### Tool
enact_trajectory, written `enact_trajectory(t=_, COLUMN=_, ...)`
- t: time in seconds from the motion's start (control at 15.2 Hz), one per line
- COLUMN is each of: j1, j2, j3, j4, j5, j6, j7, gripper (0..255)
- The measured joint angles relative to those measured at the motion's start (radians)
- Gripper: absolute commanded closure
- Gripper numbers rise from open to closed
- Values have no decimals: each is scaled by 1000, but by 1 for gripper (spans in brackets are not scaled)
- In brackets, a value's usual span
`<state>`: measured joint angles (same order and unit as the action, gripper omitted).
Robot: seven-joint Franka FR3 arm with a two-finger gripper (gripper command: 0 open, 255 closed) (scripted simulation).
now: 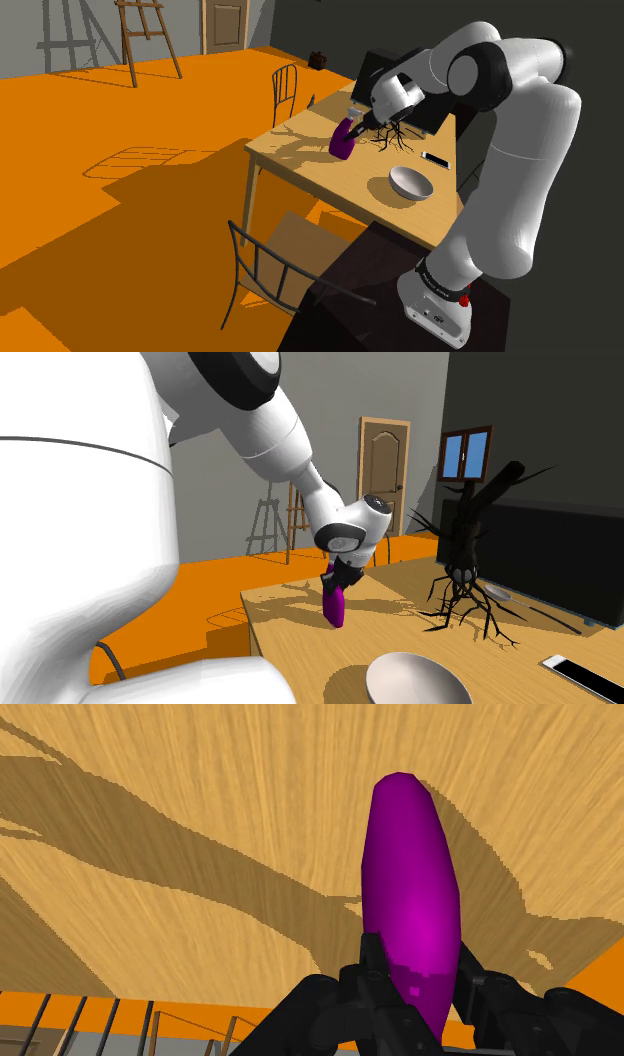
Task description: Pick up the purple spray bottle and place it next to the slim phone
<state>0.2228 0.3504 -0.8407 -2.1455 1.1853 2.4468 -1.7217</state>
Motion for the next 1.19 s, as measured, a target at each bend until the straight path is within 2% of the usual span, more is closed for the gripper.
enact_trajectory(t=0.4, j1=37, j2=-61, j3=-42, j4=-1, j5=-95, j6=-6, j7=77, gripper=255)
enact_trajectory(t=1.19, j1=121, j2=-207, j3=-127, j4=12, j5=-332, j6=-27, j7=269, gripper=255)
